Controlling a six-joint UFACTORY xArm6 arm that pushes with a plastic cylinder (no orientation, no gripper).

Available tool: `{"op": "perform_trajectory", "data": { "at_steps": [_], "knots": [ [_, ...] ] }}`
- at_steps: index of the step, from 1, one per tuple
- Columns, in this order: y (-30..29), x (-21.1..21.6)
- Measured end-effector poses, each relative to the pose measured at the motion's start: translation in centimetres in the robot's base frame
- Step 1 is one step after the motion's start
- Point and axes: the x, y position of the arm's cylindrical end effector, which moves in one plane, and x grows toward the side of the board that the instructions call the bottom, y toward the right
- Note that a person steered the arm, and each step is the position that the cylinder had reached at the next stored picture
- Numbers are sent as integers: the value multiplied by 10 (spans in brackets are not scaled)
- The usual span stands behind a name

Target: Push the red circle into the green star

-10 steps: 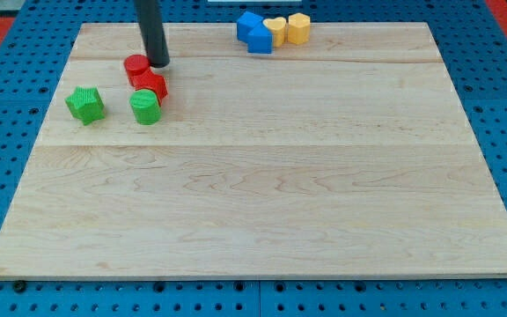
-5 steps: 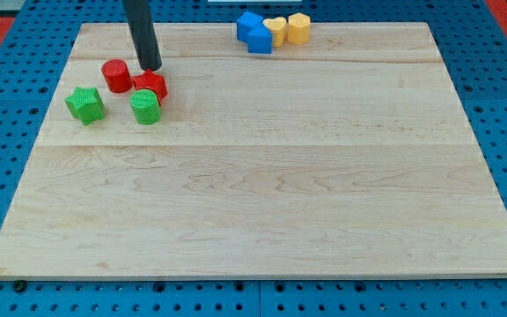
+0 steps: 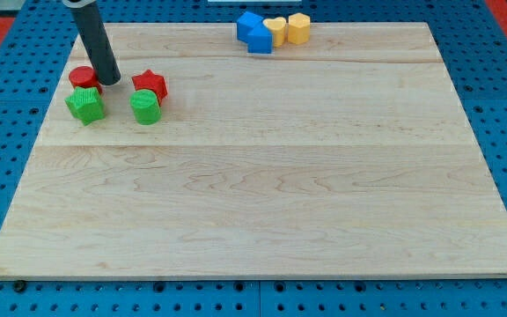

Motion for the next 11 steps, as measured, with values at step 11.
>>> {"op": "perform_trajectory", "data": {
  "at_steps": [11],
  "knots": [
    [-47,-8]
  ]
}}
